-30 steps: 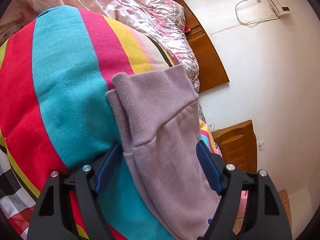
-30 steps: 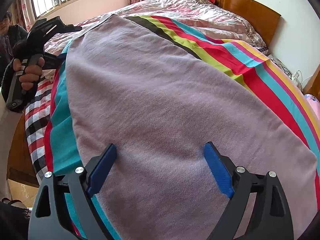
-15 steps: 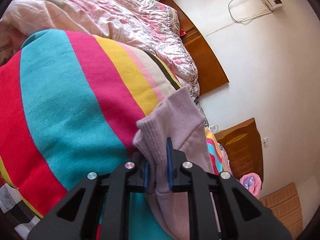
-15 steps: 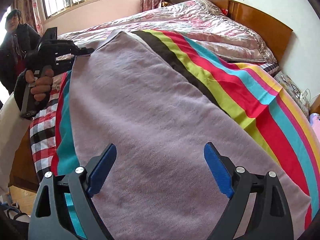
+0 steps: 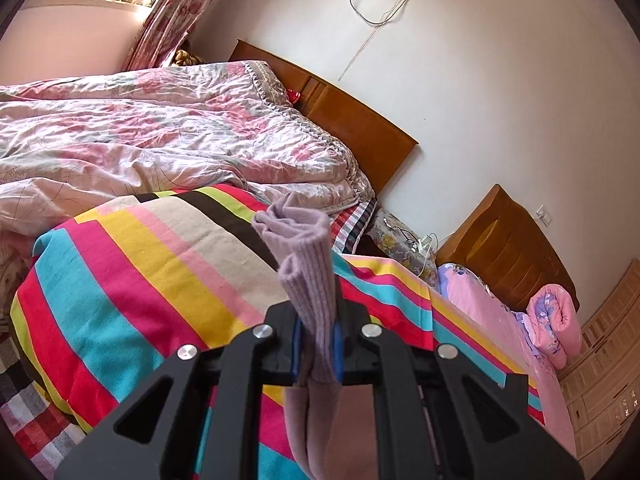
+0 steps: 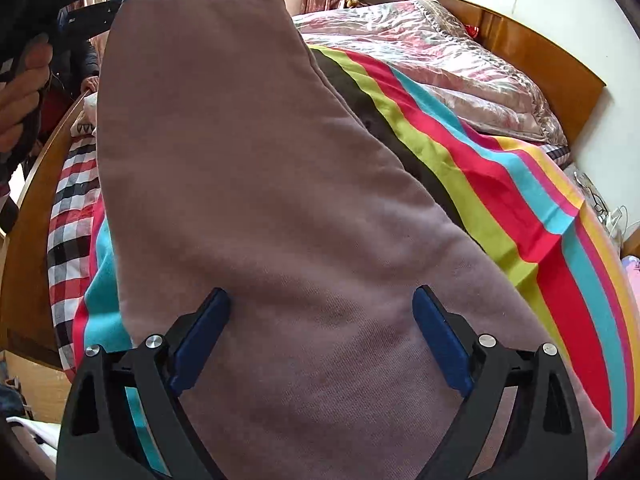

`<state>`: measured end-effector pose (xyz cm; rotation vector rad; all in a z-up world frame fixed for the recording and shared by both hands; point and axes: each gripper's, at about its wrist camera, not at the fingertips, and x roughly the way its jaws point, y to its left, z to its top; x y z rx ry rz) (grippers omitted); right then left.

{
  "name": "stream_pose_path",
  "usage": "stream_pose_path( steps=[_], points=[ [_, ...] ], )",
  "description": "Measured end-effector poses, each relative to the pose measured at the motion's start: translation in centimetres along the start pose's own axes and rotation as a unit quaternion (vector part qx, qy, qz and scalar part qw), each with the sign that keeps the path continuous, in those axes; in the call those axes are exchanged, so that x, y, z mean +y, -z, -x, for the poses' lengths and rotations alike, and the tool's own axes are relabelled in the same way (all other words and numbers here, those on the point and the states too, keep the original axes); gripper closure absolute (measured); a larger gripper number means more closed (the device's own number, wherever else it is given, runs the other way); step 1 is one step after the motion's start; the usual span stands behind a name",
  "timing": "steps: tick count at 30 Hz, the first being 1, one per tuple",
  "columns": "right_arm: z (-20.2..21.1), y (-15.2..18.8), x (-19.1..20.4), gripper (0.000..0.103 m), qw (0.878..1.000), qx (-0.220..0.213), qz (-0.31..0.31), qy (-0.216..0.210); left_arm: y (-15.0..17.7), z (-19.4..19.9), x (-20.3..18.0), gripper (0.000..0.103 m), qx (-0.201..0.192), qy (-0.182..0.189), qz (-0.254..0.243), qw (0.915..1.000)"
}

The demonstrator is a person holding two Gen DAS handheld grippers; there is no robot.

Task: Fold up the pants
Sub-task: 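Lift the waistband with the left tool and fold it over toward the cuffs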

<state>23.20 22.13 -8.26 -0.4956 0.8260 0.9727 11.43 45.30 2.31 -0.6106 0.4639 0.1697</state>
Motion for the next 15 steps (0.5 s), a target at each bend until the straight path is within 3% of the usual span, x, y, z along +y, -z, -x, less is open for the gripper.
stream_pose_path(
  steps=[2,3,6,8,9,13,15],
  points=[
    [-0.5,-0.5,-0.2,0.013,1.0,-0.002,-0.009,0.008,0.1,0.4,-1.0,0.092,-0.003,0.001,-0.005,1.0],
    [-1.9,-0.2,0.3,0.013,0.999,0.031,0.011,0.019,0.1,0.6,-1.5,0.092,-0.005,0.001,-0.007,1.0],
    [-1.5,0.4,-0.9,0.011,0.999,0.029,-0.014,0.0,0.2,1.0,-3.5,0.092,-0.005,-0.001,-0.02,0.9998],
    [1.7,0.9,-2.8,0.012,0.998,-0.008,-0.067,0.009,0.5,1.3,-5.6,0.092,-0.008,-0.002,-0.042,0.9991],
    [3.9,1.4,-4.0,0.012,0.995,-0.038,-0.097,-0.006,0.7,1.6,-6.8,0.092,-0.01,0.0,-0.055,0.9984],
    [12.0,5.7,-9.6,0.011,0.971,-0.118,-0.209,-0.02,2.9,2.7,-12.9,0.092,-0.016,0.019,-0.111,0.9935],
    [16.1,9.1,-12.0,0.011,0.954,-0.153,-0.256,-0.018,5.2,3.2,-17.1,0.092,-0.018,0.035,-0.156,0.987]
  ],
)
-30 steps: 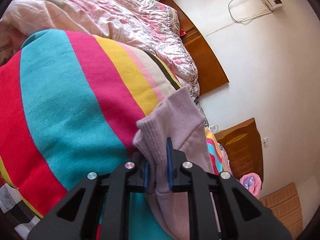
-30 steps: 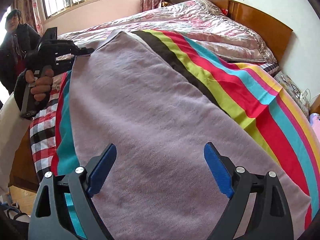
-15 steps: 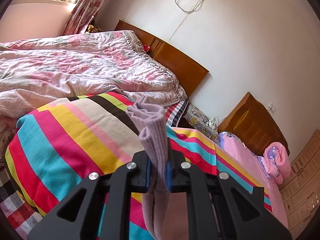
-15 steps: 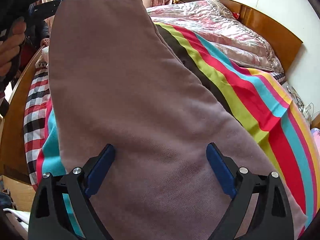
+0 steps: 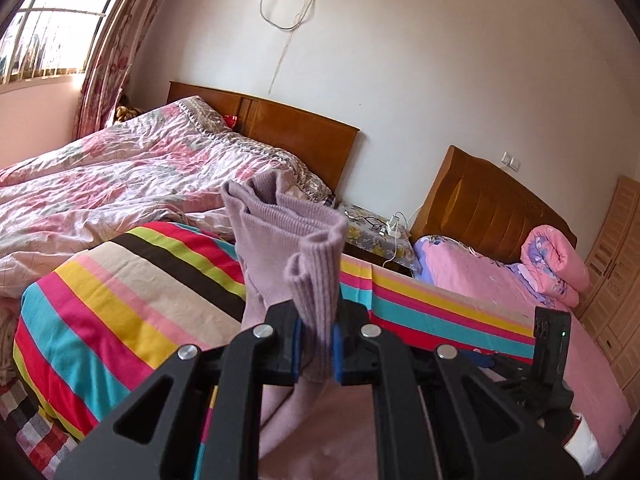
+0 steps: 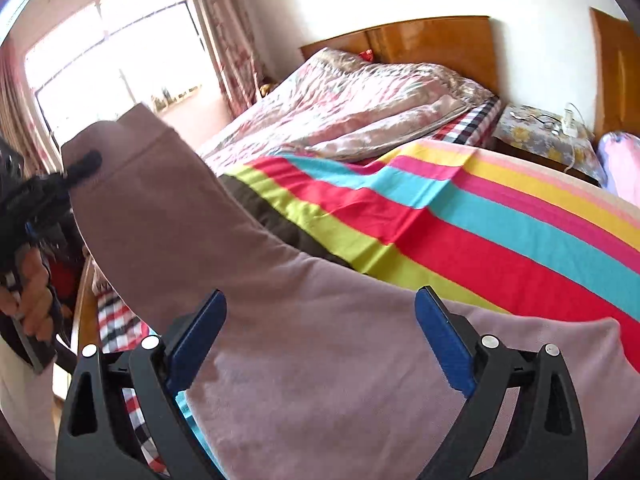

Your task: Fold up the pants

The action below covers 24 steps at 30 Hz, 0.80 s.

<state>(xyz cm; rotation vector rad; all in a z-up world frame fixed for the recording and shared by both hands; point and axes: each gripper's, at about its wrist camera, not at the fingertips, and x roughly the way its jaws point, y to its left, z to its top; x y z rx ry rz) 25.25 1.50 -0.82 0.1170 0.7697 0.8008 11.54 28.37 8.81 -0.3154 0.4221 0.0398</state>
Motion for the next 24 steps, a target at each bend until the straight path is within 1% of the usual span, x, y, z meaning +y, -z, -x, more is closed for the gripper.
stream_pose_path(
  steps=[2,3,5,6,7,9,10,11,12,13,14,16,18,19,20,22,24],
  points=[
    [4.3,0.9,-3.6,0.011,0.998,-0.031,-0.05,0.007,1.9,0.2,-5.1,0.092,0.004,0.029,-0.044,0.9986],
    [6.5,1.6,-5.2,0.011,0.996,-0.045,-0.074,0.014,3.3,0.1,-7.8,0.092,0.009,0.042,-0.07,0.9966],
    [10.2,3.3,-8.4,0.011,0.99,-0.07,-0.119,0.022,7.2,-0.4,-12.9,0.092,0.029,0.068,-0.129,0.9888],
    [11.7,4.4,-9.6,0.011,0.987,-0.078,-0.142,0.026,9.6,-1.2,-15.1,0.092,0.052,0.083,-0.159,0.9824],
    [12.9,5.5,-10.7,0.011,0.983,-0.081,-0.16,0.032,12.4,-2.5,-17.1,0.091,0.081,0.09,-0.197,0.9729],
    [14.2,7.7,-12.4,0.011,0.98,-0.074,-0.18,0.043,18.1,-5.6,-19.8,0.09,0.151,0.096,-0.263,0.948],
    [14.4,8.6,-13.0,0.011,0.978,-0.066,-0.19,0.052,20.4,-7.0,-20.5,0.088,0.187,0.102,-0.281,0.9358],
    [14.5,9.6,-13.6,0.011,0.976,-0.058,-0.201,0.058,22.4,-8.1,-20.4,0.082,0.209,0.104,-0.297,0.9261],
    [14.2,10.4,-13.9,0.011,0.975,-0.049,-0.212,0.055,23.1,-7.7,-20.6,0.081,0.182,0.105,-0.319,0.9242],
    [13.9,11.0,-14.1,0.011,0.973,-0.043,-0.22,0.051,23.0,-7.5,-20.8,0.063,0.177,0.11,-0.327,0.9217],
    [13.7,11.4,-14.1,0.011,0.972,-0.04,-0.225,0.05,22.6,-7.4,-20.6,0.04,0.182,0.122,-0.318,0.9223],
    [12.8,11.7,-13.4,0.011,0.974,-0.028,-0.22,0.042,21.1,-6.0,-19.9,0.023,0.158,0.146,-0.302,0.9288],
    [12.1,11.9,-12.1,0.012,0.978,-0.015,-0.207,0.029,19.8,-4.3,-19.0,0.019,0.138,0.155,-0.294,0.9331],
    [11.7,12.2,-11.4,0.012,0.98,-0.003,-0.199,0.017,19.3,-3.4,-18.3,0.015,0.128,0.156,-0.286,0.9369],
    [11.2,12.4,-10.5,0.012,0.982,0.011,-0.191,0.006,18.7,-2.7,-17.5,0.01,0.117,0.152,-0.273,0.9428],
    [10.2,12.8,-9.0,0.013,0.983,0.032,-0.181,-0.015,18.1,-1.6,-15.0,0.009,0.104,0.127,-0.238,0.9572],
    [9.0,13.4,-7.5,0.016,0.981,0.062,-0.179,-0.047,17.5,-1.4,-11.9,0.009,0.101,0.084,-0.199,0.971]
  ],
)
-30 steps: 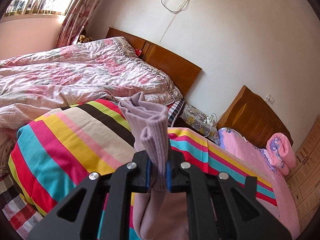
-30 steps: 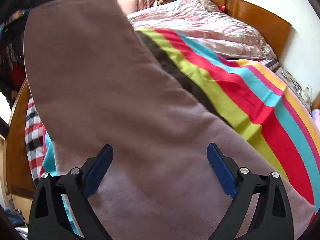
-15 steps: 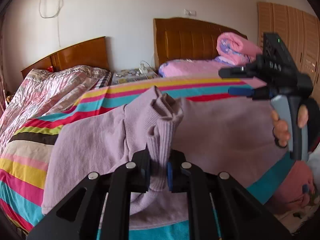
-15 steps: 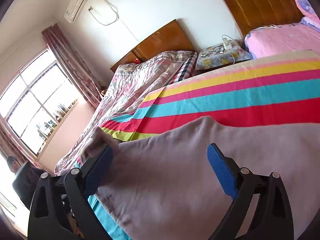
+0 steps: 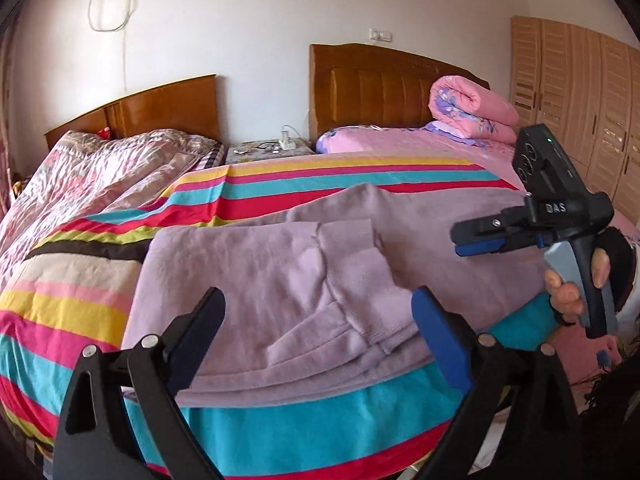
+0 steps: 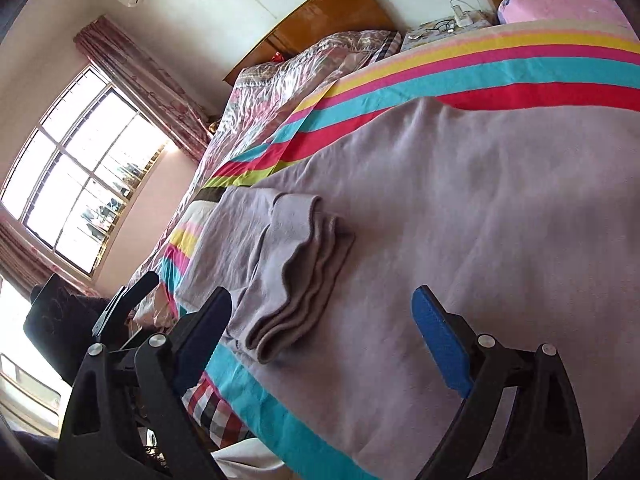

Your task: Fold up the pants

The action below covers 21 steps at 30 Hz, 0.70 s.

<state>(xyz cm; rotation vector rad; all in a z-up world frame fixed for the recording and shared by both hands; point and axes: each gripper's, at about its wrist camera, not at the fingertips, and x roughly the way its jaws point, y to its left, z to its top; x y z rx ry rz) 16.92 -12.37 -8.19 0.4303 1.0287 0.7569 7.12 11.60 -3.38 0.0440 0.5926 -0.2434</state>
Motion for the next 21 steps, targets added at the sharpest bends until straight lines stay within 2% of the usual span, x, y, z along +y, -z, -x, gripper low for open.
stream_pose_path(
  steps=[2,4,5,7,9,11,15,16,17,18,19,20,21],
  points=[
    [-1.6,0.8,1.0,0.019,0.999,0.035,0.008,0.002,1.4,-0.2,3.4,0.008,0.01,-0.046,0.052,0.9976],
    [-2.9,1.3,2.1,0.02,0.998,0.057,0.02,0.012,2.6,-0.2,6.6,0.008,0.024,-0.094,0.101,0.9902],
    [-3.4,1.4,2.6,0.02,0.997,0.065,0.028,0.013,3.1,-0.3,7.9,0.008,0.026,-0.105,0.12,0.9869],
    [-4.3,1.6,3.9,0.022,0.996,0.083,0.033,-0.002,3.7,-0.3,9.8,0.008,0.026,-0.108,0.144,0.9833],
    [-5.7,1.7,4.8,0.024,0.994,0.107,0.025,-0.021,4.0,-0.7,10.8,0.008,0.032,-0.112,0.148,0.9821],
    [-6.5,1.4,5.0,0.026,0.995,0.098,0.013,-0.016,4.1,-1.2,11.2,0.008,0.038,-0.111,0.143,0.9827],
    [-7.1,-0.4,3.2,0.032,0.996,0.062,-0.058,-0.034,4.4,-1.7,11.1,0.008,0.034,-0.103,0.142,0.9839],
    [-7.2,-0.8,3.0,0.041,0.996,0.059,-0.057,-0.026,4.6,-1.7,11.1,0.008,0.032,-0.102,0.144,0.9839],
    [-7.5,-0.9,3.0,0.055,0.997,0.057,-0.052,-0.015,4.7,-1.7,11.2,0.008,0.031,-0.1,0.147,0.9836],
    [-7.7,-1.0,3.0,0.063,0.997,0.055,-0.049,-0.001,4.9,-1.8,11.2,0.008,0.031,-0.097,0.152,0.9832],
    [-7.9,-1.1,3.2,0.081,0.998,0.052,-0.044,0.013,5.0,-1.9,11.4,0.008,0.03,-0.094,0.154,0.9831],
    [-7.8,-1.3,3.9,0.086,0.998,0.046,-0.024,0.022,4.9,-2.0,11.1,0.008,0.028,-0.095,0.153,0.9833],
    [-7.5,-1.5,4.9,0.087,0.999,0.036,0.009,0.035,4.8,-2.0,11.1,0.008,0.027,-0.098,0.15,0.9834]
  ],
)
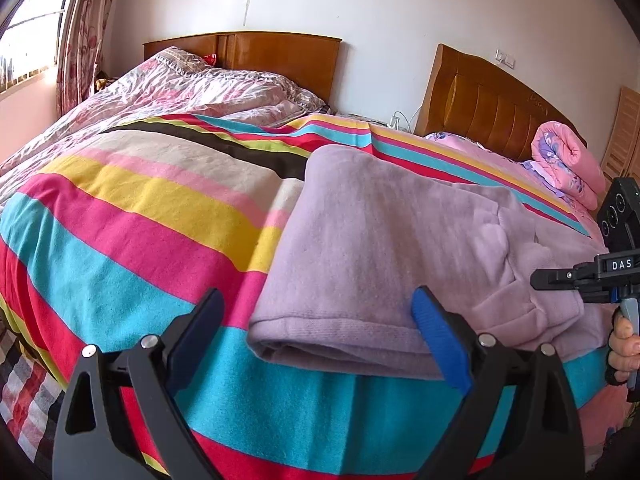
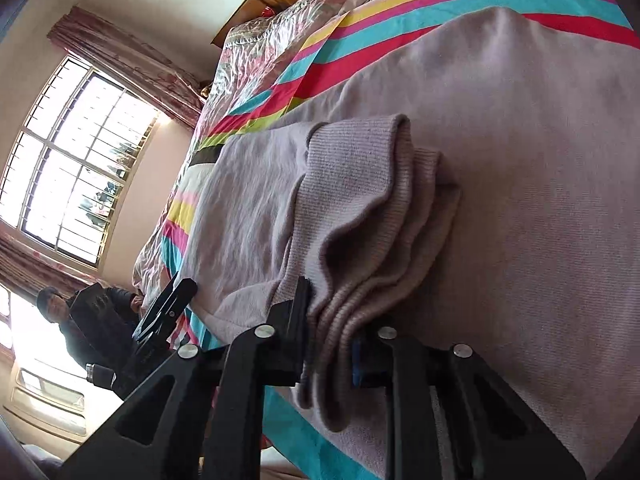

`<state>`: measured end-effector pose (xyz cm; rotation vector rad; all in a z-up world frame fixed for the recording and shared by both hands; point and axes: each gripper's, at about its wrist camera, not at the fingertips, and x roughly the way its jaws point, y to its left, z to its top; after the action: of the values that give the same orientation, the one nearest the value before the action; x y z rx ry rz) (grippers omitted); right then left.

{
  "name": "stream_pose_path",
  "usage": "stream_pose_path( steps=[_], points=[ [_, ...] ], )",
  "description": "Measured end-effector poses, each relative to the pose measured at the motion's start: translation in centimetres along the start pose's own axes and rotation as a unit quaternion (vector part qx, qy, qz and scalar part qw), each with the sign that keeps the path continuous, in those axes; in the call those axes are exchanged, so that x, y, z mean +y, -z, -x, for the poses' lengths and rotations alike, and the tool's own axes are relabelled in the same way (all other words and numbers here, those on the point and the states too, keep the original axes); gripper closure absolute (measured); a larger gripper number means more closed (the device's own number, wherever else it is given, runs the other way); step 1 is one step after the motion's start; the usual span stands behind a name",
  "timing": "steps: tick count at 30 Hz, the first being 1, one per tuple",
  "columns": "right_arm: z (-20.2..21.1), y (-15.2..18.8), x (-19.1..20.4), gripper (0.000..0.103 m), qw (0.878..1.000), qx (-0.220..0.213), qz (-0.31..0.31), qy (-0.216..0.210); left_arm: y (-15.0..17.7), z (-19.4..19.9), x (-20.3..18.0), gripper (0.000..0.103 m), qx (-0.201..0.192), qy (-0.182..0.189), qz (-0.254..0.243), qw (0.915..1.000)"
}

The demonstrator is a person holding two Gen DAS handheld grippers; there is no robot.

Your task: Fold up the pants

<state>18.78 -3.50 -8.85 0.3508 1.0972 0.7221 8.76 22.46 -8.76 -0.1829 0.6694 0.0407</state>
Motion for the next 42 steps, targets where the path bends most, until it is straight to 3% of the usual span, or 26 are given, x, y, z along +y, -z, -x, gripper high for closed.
stream_pose_path(
  steps=[2,4,8,10,15,18,20,23,26,28,31,33,35,36,39,42],
  points=[
    [1.4,-0.7,2.9,0.088,0.997,-0.033,0.072,0.017,-0.3,0.3,-0.2,0.008,-0.005,-0.004,-0.004,1.0],
    [2.7,-1.5,4.0,0.089,0.992,-0.07,0.105,0.021,-0.7,0.8,-0.6,0.008,-0.013,-0.004,-0.008,0.9999],
    [0.8,-2.1,-2.1,0.089,0.996,-0.04,0.033,0.068,-0.9,1.0,-1.2,0.008,-0.015,-0.009,-0.017,0.9997],
    [0.4,-1.4,-4.2,0.089,0.999,-0.033,-0.008,0.038,-0.8,0.9,-1.5,0.008,-0.012,-0.012,-0.021,0.9996],
    [2.1,-1.1,-2.0,0.089,0.998,-0.05,0.017,0.03,-2.0,1.5,-1.6,0.008,-0.022,-0.028,-0.028,0.999],
    [0.6,-0.6,-4.9,0.089,0.999,-0.023,-0.033,0.028,-2.9,2.1,-2.0,0.008,-0.034,-0.029,-0.034,0.9984],
    [1.2,-0.7,-5.5,0.089,0.997,-0.026,-0.067,-0.004,-3.5,2.3,-2.3,0.008,-0.035,-0.026,-0.037,0.9984],
    [2.4,-1.0,-4.6,0.089,0.998,-0.031,-0.056,-0.01,-4.2,2.7,-3.3,0.008,-0.034,-0.019,-0.056,0.9977],
    [1.0,-0.3,-5.6,0.088,0.998,-0.012,-0.061,0.014,-4.7,2.4,-4.0,0.006,-0.03,-0.01,-0.065,0.9974],
    [1.0,0.0,-6.3,0.089,0.997,-0.02,-0.071,-0.002,-4.8,1.6,-4.2,0.005,-0.016,-0.014,-0.064,0.9977],
    [1.6,-0.3,-4.9,0.088,0.999,-0.022,-0.024,0.038,-4.6,0.9,-4.2,0.005,0.001,-0.024,-0.063,0.9977],
    [1.9,-0.5,-3.4,0.081,0.996,-0.019,0.025,0.084,-4.4,1.1,-4.2,0.005,-0.002,-0.031,-0.067,0.9973],
    [3.2,-0.9,-2.0,0.045,0.983,-0.053,0.054,0.166,-4.3,1.7,-3.7,0.005,-0.007,-0.041,-0.066,0.997],
    [4.1,-1.2,-0.8,0.042,0.976,-0.08,0.08,0.187,-4.2,2.1,-3.2,0.004,-0.01,-0.047,-0.061,0.997],
    [4.4,-2.5,5.1,0.043,0.957,-0.122,0.194,0.176,-3.9,2.8,-1.1,0.003,-0.016,-0.063,-0.034,0.9973],
    [2.9,-3.8,10.6,0.043,0.946,-0.124,0.276,0.112,-3.7,2.7,1.0,0.003,-0.013,-0.081,0.006,0.9966]
  ],
)
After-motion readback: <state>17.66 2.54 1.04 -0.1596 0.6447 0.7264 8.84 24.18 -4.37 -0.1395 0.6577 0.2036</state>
